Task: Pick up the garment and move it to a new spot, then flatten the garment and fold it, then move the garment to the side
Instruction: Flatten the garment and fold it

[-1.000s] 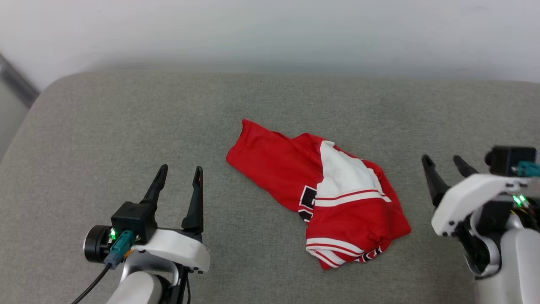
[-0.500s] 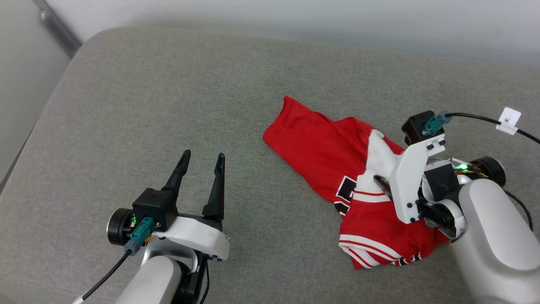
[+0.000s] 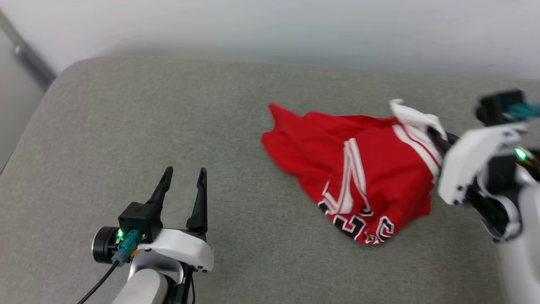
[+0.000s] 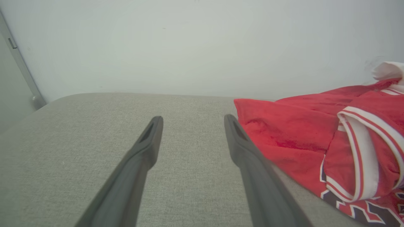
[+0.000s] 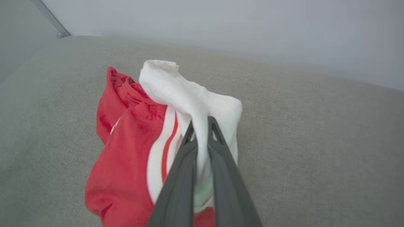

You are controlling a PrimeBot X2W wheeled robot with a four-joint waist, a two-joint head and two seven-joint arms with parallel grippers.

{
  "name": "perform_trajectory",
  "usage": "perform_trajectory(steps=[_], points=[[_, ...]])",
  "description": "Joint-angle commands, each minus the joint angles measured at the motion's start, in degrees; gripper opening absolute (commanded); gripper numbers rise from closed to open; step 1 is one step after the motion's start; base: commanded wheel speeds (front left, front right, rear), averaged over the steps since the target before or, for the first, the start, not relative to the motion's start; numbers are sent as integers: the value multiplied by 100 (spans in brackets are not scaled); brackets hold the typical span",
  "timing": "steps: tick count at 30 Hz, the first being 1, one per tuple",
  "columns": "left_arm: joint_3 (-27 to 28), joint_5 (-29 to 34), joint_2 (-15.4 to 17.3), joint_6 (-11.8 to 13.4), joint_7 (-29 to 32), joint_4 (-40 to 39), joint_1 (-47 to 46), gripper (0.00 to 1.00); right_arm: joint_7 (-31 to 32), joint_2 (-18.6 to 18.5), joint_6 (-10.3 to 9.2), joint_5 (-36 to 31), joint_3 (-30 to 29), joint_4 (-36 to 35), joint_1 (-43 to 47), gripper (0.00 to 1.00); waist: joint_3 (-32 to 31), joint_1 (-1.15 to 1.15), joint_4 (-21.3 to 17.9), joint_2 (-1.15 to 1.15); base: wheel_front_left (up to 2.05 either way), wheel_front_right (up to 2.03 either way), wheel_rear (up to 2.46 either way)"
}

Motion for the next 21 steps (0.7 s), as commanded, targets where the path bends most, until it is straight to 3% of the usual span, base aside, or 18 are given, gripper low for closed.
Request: perform_trajectory(steps=[1,6,11,13,14,17,21], points=[[31,-6,44,32,8,-30,62,100,-66,85,-3,-18,-215,-70,234,0,-136,0,-165,0,0,0,0],[23,-54,83,95,101,-113,209,100,-271,594,-1,-25,-1649,-292,1200,0,-247,0,-366,0,0,0,0],[2,-87,116,110,162,-159,298,100,-431,873,-2,92,-2763,188,2056,0,-312,0,-415,0,0,0,0],[-9,-108,122,117,185,-170,328,100,-548,901,-1,217,-2946,518,2271,29,-347,0,-414,0,0,0,0],[-12,-112,123,124,197,-178,330,100,-654,906,-1,309,-2952,694,2345,100,-359,0,-412,0,0,0,0],[-10,-133,144,149,205,-197,414,100,-1273,891,-1,467,-2848,1004,2413,100,-417,0,-419,0,0,0,0],[-8,-156,161,192,233,-225,509,100,-2386,893,-1,504,-2721,883,2356,100,-519,0,-447,0,0,0,0]])
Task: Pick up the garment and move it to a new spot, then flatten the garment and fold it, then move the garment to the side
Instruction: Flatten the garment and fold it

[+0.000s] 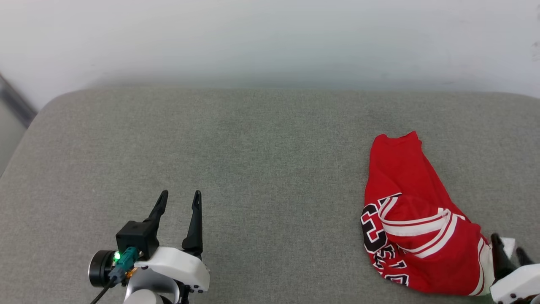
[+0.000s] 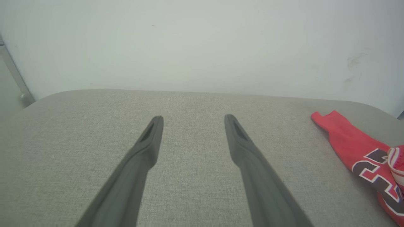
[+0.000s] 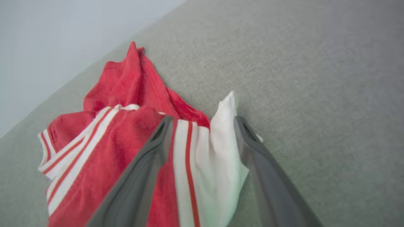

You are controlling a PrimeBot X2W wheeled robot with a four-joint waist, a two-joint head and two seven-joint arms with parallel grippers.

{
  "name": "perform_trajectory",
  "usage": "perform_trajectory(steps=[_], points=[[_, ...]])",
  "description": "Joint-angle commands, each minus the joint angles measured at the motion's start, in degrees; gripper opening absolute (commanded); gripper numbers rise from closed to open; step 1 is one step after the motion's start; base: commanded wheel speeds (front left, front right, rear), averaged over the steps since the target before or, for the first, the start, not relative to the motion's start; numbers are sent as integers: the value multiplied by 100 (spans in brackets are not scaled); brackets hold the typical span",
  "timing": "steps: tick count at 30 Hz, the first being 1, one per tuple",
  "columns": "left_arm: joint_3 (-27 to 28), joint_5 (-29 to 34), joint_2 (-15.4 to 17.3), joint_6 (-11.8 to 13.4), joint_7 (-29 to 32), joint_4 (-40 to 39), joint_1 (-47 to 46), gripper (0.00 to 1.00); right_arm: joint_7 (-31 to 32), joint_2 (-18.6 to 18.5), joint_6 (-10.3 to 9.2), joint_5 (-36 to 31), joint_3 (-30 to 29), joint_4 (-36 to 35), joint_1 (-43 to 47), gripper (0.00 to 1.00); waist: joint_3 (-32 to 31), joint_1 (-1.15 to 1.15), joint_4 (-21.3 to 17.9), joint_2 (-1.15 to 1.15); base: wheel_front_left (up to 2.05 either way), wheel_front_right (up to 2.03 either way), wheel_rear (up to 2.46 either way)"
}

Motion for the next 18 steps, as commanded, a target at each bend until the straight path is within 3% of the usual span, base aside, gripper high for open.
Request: perform_trajectory(steps=[1,4,8,12,18], points=[[0,-4,13,40,21,-29,67,100,-228,-4,0,-9,23,-90,-51,100,-57,0,-16,0,0,0,0],[-15,-31,28,63,37,-52,158,100,-606,-2,0,-184,97,-361,-45,100,-152,0,-34,0,0,0,0],[-13,-50,52,87,75,-104,212,100,-290,0,0,-492,398,-840,-139,100,-221,0,-73,0,0,0,0],[-36,-53,69,114,99,-164,218,100,837,-221,0,-688,1130,-1245,-341,100,-200,0,-101,0,0,0,0],[-75,-18,52,90,103,-246,37,100,2729,-890,-1,-619,2564,-1523,-790,100,42,0,-48,0,0,0,0]])
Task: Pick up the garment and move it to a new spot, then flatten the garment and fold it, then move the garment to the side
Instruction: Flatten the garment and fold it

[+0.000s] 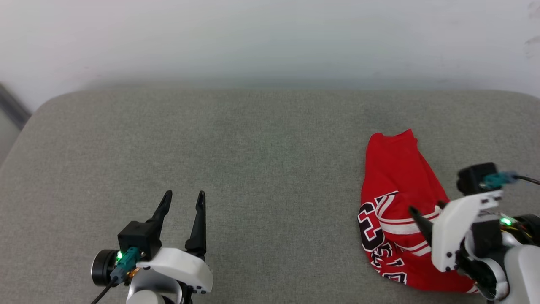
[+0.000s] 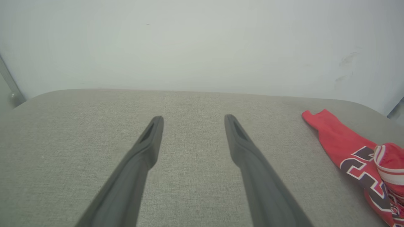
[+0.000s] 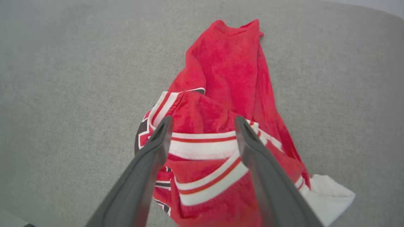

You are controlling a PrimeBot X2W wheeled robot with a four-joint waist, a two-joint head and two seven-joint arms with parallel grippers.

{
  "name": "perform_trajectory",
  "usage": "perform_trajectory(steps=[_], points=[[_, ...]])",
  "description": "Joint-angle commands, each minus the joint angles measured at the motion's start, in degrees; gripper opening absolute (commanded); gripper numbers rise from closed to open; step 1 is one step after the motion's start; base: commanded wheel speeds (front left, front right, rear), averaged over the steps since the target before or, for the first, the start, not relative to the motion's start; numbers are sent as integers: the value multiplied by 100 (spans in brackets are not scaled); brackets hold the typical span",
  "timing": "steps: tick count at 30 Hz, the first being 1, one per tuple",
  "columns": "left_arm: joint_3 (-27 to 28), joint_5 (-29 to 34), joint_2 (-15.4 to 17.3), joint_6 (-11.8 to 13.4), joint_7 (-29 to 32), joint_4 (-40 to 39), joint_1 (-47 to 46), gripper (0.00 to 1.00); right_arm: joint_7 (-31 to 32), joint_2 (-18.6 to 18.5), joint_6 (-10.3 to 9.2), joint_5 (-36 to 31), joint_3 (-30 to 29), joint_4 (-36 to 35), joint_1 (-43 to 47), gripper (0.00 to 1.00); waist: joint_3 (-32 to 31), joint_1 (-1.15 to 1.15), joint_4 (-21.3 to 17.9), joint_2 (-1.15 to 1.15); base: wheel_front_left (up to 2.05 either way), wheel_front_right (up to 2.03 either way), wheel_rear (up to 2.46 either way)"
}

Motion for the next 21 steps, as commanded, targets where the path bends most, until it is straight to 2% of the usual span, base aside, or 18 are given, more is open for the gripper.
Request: perform_trajectory(steps=[1,6,11,13,14,21], points=[[-16,33,7,-18,-12,-23,-102,100,251,-124,-2,67,258,-27,-126,100,122,0,54,0,0,0,0],[-29,48,-34,-57,-72,19,-290,100,942,-497,-2,164,1034,279,-458,100,373,0,155,0,0,0,0],[-37,32,-80,-102,-124,118,-409,100,1020,-628,-2,178,1205,919,-693,100,491,0,233,0,0,0,0],[-40,27,-89,-103,-152,147,-415,100,904,-575,-2,224,1166,1079,-762,3,506,0,249,0,0,0,0],[-39,23,-87,-107,-167,164,-406,100,809,-518,-2,253,1123,1124,-796,0,506,0,250,0,0,0,0],[-25,10,-32,-86,-169,206,-382,100,-86,56,-2,298,768,975,-1020,0,469,0,186,0,0,0,0]])
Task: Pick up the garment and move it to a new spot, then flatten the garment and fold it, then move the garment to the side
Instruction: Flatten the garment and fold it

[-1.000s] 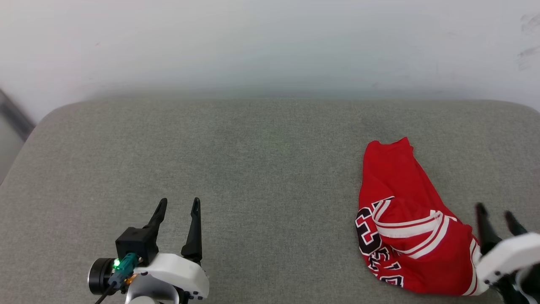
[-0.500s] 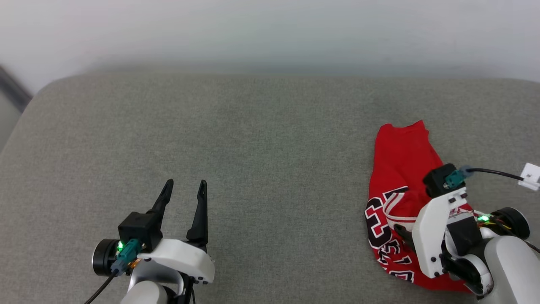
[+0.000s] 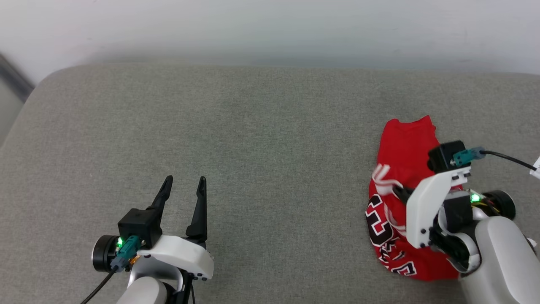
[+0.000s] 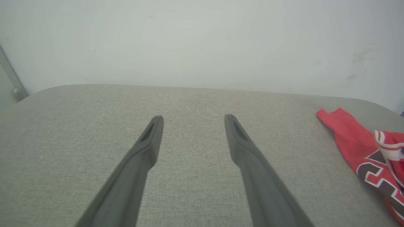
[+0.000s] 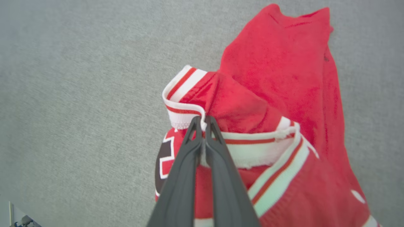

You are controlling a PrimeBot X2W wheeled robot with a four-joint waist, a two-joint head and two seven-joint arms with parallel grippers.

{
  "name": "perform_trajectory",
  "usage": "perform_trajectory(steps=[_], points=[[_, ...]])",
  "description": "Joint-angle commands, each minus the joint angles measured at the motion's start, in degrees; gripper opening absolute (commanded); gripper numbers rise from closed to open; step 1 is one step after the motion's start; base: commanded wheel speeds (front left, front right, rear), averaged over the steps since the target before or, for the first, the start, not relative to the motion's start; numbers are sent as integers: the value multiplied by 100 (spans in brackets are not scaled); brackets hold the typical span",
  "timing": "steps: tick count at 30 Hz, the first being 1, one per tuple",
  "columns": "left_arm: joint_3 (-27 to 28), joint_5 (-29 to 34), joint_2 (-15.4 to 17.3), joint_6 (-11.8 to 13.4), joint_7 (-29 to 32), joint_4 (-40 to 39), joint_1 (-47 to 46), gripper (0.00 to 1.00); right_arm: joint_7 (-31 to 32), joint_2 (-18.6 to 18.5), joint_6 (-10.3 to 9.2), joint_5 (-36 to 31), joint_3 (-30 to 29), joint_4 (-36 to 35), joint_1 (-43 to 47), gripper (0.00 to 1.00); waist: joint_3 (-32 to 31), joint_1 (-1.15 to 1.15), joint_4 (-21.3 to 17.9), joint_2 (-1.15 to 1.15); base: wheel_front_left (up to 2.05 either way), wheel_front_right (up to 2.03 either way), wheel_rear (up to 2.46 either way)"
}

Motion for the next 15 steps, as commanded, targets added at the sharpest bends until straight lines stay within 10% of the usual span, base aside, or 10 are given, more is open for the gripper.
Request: perform_trajectory(steps=[1,8,15], points=[[1,-3,16,17,-8,6,-2,100,-75,73,-2,22,-18,-45,-88,0,-10,0,-14,0,0,0,0],[-60,15,34,25,41,-1,-39,100,-964,754,-1,219,148,-554,14,0,-109,0,-45,0,0,0,0],[-140,-16,3,19,79,18,17,100,-1081,877,-2,859,1766,-208,786,0,-173,0,-8,0,0,0,0]])
